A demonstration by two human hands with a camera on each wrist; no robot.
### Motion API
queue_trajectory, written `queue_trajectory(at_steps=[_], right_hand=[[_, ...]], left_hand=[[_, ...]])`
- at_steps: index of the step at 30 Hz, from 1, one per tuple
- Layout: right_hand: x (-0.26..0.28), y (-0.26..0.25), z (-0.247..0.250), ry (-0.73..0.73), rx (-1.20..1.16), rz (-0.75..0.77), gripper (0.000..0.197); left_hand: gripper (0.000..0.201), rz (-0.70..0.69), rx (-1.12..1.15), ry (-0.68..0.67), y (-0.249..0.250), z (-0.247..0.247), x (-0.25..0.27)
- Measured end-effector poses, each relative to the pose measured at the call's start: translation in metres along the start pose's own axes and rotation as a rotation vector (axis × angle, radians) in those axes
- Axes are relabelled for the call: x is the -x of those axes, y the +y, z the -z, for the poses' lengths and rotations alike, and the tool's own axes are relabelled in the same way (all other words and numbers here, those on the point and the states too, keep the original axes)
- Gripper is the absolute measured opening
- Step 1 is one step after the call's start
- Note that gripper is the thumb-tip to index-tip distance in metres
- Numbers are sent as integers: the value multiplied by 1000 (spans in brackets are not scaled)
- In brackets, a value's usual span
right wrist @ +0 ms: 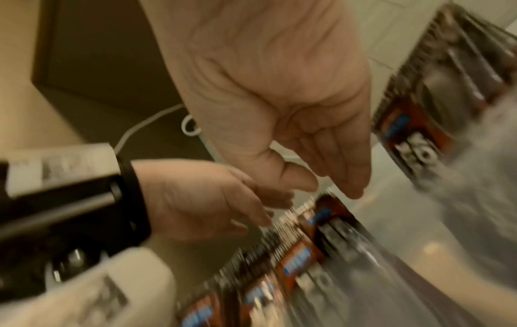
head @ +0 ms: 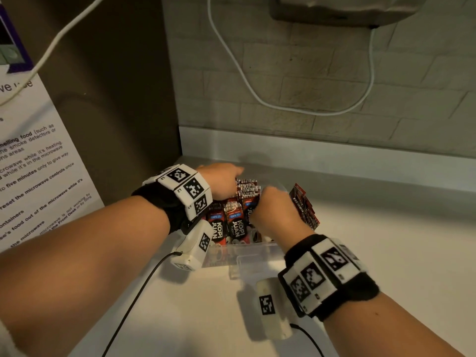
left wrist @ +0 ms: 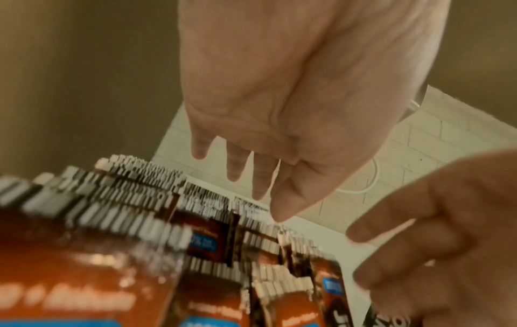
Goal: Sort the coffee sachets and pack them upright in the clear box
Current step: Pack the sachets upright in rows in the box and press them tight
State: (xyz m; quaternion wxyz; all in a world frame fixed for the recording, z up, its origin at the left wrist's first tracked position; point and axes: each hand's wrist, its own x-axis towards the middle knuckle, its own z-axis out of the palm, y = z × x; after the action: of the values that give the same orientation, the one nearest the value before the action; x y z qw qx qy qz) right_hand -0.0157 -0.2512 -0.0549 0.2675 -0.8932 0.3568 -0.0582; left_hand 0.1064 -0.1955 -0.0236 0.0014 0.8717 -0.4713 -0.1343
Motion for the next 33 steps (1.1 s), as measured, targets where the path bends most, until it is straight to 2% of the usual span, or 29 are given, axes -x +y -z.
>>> queue_trajectory(at_steps=[2,4,6,7,9,11,13,17,23,33], right_hand=[[6,2,21,132,-113,-3,37],[12,7,47,308,-202,37,40],[11,17,63,405,-221,60,38],[9,23,66,404,-179,53,41],[1,36,61,300,-20,15,54],[-5,45,48,148,119,-34,70],[-9,52,34,65,175,-51,78],[-15,56,23,71,302,-73,70],[-22,61,22,126,400,2,34],[-25,70,27,168,288,181,27]], left_hand=[[63,9,56,57,1,4,6],[57,-8,131,147,6,5,13],[55,-49,259,236,16,2,20],[55,-70,338,264,23,-2,23],[53,-112,470,290,36,-12,27],[53,-144,526,284,46,-25,29],[54,-151,534,284,51,-38,29],[56,-135,541,328,50,-52,27],[55,-122,551,336,48,-56,29],[51,-157,556,397,50,-50,31]])
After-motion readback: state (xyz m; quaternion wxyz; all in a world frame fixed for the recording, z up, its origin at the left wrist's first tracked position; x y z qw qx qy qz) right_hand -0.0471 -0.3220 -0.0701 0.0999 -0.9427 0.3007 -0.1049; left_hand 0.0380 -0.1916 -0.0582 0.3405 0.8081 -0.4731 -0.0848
